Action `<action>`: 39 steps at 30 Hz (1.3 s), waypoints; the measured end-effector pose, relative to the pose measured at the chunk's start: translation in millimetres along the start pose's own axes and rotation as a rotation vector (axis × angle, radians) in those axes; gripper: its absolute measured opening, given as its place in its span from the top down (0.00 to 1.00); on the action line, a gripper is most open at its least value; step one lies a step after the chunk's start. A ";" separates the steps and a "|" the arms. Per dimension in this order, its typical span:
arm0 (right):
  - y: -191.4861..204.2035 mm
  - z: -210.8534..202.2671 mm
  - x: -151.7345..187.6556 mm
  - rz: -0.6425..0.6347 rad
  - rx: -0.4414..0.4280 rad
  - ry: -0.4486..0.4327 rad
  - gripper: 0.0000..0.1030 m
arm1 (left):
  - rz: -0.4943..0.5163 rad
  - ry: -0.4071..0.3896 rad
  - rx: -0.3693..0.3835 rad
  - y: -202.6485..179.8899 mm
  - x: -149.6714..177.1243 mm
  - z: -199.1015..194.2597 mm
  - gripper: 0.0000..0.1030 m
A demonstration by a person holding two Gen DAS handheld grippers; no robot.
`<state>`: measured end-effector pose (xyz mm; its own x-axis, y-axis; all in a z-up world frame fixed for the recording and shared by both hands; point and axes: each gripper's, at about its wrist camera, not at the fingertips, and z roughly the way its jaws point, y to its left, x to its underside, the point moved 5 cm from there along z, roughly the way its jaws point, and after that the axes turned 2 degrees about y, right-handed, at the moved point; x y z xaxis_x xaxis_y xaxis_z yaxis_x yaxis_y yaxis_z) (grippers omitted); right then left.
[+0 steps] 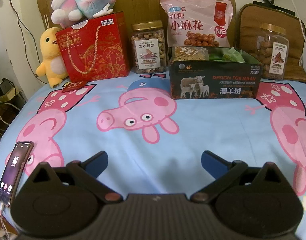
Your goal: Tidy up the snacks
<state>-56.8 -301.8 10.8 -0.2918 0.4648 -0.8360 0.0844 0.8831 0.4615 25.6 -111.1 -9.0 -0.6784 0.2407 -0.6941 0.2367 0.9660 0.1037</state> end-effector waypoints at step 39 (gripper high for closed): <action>1.6 1.3 3.6 -0.009 0.001 0.003 0.02 | 0.007 -0.009 -0.009 -0.9 1.1 -3.1 0.00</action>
<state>-56.4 -298.6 8.2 -0.2955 0.4569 -0.8390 0.0827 0.8872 0.4539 22.5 -111.4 -7.7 -0.6705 0.2469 -0.6996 0.2355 0.9651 0.1149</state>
